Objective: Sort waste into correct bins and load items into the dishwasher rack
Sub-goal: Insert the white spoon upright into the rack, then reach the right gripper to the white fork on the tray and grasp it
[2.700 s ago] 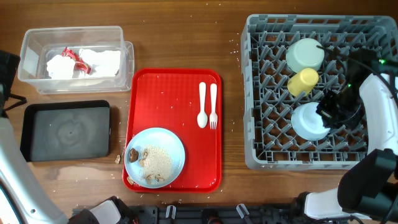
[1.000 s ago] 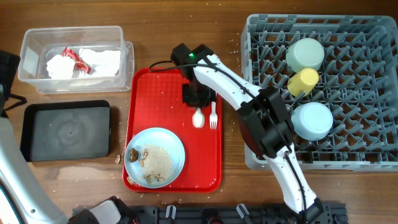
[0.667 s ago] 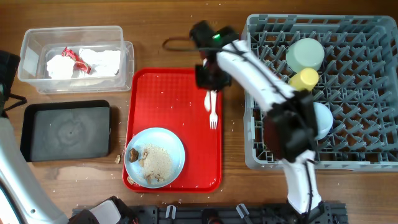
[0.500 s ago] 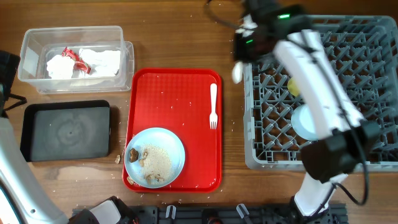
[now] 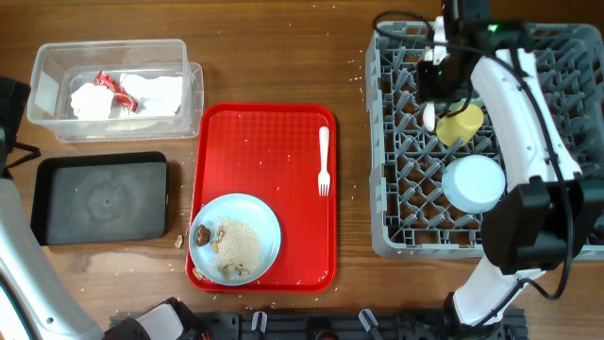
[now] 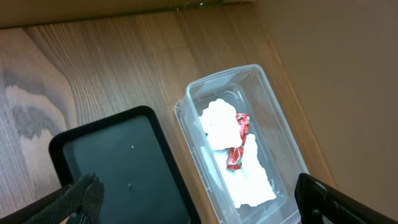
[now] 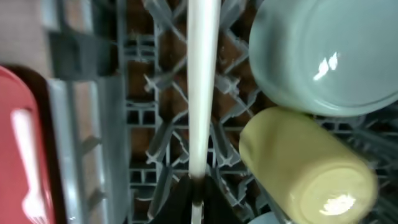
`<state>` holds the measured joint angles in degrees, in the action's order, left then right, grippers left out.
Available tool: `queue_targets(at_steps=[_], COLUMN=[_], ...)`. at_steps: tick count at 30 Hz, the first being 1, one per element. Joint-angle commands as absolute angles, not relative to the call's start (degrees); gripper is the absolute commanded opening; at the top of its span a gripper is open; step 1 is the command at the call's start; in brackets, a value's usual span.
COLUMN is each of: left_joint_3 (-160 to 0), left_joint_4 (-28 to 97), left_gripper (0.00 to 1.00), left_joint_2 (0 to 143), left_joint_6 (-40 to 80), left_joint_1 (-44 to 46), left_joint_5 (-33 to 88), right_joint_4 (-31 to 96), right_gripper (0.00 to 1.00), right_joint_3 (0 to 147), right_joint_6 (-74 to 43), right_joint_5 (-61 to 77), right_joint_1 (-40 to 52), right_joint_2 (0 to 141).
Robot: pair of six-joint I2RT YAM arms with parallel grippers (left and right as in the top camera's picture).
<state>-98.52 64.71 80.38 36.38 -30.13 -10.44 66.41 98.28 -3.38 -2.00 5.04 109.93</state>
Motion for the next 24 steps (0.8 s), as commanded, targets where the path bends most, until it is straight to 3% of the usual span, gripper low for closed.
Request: queue_targets(at_steps=[1, 2, 8, 11, 12, 17, 24], left_joint_3=[-98.6, -98.6, -98.6, -98.6, -98.6, -98.6, -98.6], left_joint_4=[64.7, 64.8, 64.7, 64.7, 64.7, 64.7, 64.7], left_gripper=[1.0, 1.0, 1.0, 1.0, 1.0, 1.0, 1.0], left_joint_2=[80.5, 80.5, 80.5, 80.5, 80.5, 80.5, 80.5], left_joint_6=[36.9, 36.9, 36.9, 36.9, 36.9, 36.9, 36.9], left_joint_1=[-30.4, -30.4, -30.4, -30.4, -30.4, -30.4, -30.4], left_joint_5=[-10.5, -10.5, -10.5, -10.5, -10.5, -10.5, -10.5], right_joint_4=[65.6, 65.9, 71.1, 69.6, 68.5, 64.6, 60.6], right_gripper=[0.42, 0.52, 0.54, 0.54, 0.54, 0.52, 0.5], right_joint_3=[97.1, 97.2, 101.7, 103.4, 103.1, 98.3, 97.8], right_joint_6=[-3.2, -3.6, -5.6, -15.1, -23.6, -40.0, -46.6], right_joint_5=[-2.5, -2.1, 11.9, 17.4, 16.0, 0.6, -6.0], right_joint_1=[5.0, 5.0, 5.6, 13.8, 19.5, 32.8, 36.8], right_joint_2=[110.4, 110.4, 108.0, 101.6, 101.6, 105.3, 118.9])
